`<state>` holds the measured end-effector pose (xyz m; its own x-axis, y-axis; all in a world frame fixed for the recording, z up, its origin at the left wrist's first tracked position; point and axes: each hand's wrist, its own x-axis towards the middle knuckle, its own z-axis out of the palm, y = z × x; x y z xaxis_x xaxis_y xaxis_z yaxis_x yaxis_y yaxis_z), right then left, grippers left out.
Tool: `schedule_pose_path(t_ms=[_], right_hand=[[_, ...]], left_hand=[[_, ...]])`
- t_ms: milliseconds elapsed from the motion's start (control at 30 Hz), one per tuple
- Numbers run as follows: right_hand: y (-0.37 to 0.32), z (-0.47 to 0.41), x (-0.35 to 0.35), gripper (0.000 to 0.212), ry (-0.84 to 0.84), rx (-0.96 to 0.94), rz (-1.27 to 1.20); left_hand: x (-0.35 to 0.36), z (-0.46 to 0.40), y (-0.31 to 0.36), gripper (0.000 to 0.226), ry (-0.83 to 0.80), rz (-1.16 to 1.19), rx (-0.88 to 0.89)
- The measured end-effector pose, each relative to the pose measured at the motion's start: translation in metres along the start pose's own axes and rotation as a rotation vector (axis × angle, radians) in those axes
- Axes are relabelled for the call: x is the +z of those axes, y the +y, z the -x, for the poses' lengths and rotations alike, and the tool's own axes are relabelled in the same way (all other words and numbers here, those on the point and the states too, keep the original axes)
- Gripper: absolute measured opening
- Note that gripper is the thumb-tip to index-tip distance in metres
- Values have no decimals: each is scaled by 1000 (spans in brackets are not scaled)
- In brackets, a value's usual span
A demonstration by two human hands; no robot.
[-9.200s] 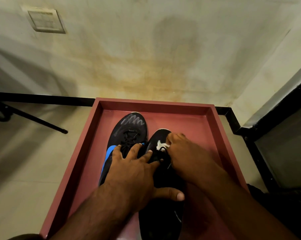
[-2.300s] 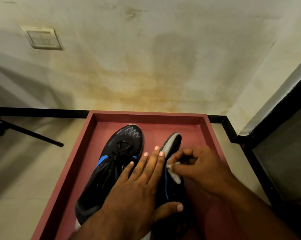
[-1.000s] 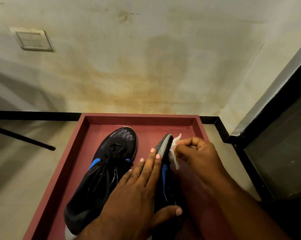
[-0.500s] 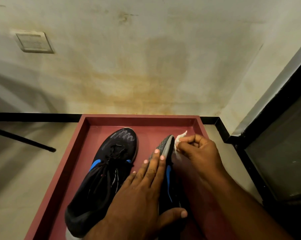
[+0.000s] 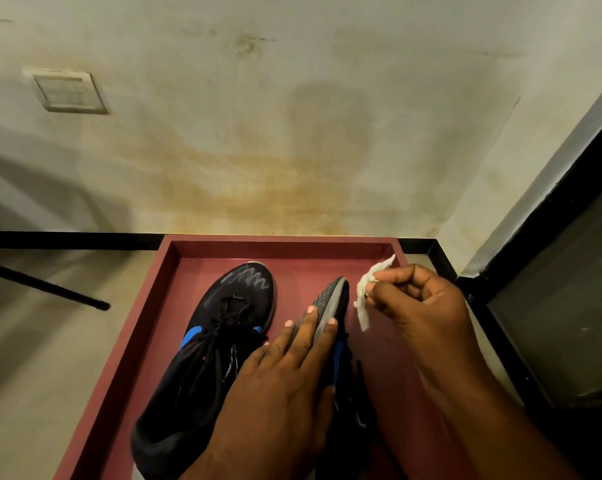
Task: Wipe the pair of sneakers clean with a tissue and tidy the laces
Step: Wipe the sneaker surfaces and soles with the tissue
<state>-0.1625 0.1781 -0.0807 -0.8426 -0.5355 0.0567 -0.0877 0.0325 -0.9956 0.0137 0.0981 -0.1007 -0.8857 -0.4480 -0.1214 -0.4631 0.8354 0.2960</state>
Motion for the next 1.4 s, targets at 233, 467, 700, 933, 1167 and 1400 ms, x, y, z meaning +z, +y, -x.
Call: schedule_pose_path(t_ms=[233,467,700,933,1167,1400], right_hand=[[24,15,22,13,13,-52,260],[20,28,13,8,-353,-1,457],[18,13,7,12,-168,-165,495],[4,27,6,14,-612,-103,625],[5,23,7,15,-517,-226,695],[-10,25,3,15,-838,15,709]], left_hand=[[4,-5,6,76,94,71,-18],[14,-3,-10,77,207,180,-70],[-2,6,-13,104,-6,159,31],[-18,14,-23,147,-247,144,89],[-13,13,-22,149,-256,135,100],[-10,12,-24,151,-257,176,98]])
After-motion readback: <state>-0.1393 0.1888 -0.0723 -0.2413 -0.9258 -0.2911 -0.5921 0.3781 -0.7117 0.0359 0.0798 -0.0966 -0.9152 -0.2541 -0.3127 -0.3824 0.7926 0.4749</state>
